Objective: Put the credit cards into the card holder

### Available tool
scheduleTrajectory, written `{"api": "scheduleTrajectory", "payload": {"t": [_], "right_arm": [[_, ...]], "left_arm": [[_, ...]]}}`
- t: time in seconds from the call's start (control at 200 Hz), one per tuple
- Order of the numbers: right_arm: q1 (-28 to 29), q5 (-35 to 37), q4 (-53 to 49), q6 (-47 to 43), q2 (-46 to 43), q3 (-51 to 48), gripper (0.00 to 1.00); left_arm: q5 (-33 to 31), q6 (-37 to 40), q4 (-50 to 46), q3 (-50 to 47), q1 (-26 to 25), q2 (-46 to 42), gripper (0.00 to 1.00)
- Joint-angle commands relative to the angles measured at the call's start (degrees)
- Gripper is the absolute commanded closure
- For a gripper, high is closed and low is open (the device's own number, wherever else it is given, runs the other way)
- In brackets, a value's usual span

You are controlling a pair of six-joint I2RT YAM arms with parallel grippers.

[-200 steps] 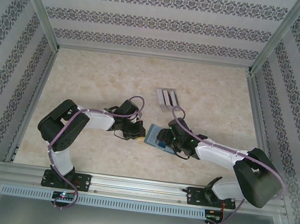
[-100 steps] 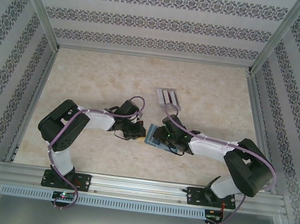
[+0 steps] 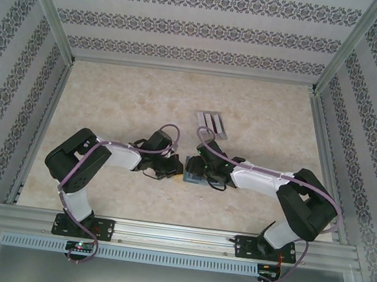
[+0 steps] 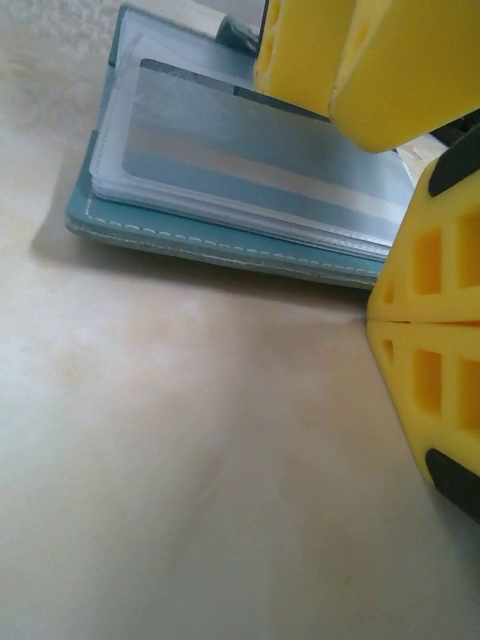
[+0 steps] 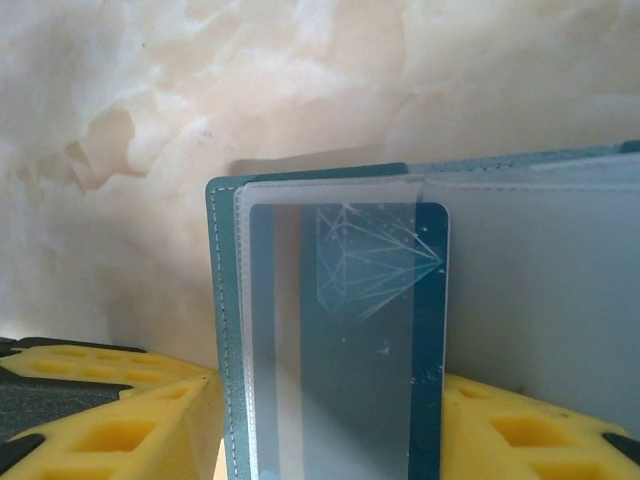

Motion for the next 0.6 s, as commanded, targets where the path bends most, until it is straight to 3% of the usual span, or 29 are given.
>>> {"api": "scheduleTrajectory", "payload": {"t": [0.0, 0.255, 0.595], "right_arm": [[0.5, 1.1, -4.2, -2.9, -3.7, 0.2, 0.43], [-2.0, -0.2, -5.7, -4.6, -9.1, -3.4, 0.39], [-2.8, 1.6, -6.6, -6.3, -8.3, -3.4, 0.44]], "left_arm": [[2.7, -2.7, -3.9, -3.0, -3.4, 2.1, 0.91], [2.4, -3.3, -3.3, -3.3, -3.6, 1.9, 0.9], [2.3, -2.6, -4.3, -1.9, -3.9, 3.4, 0.91]]}}
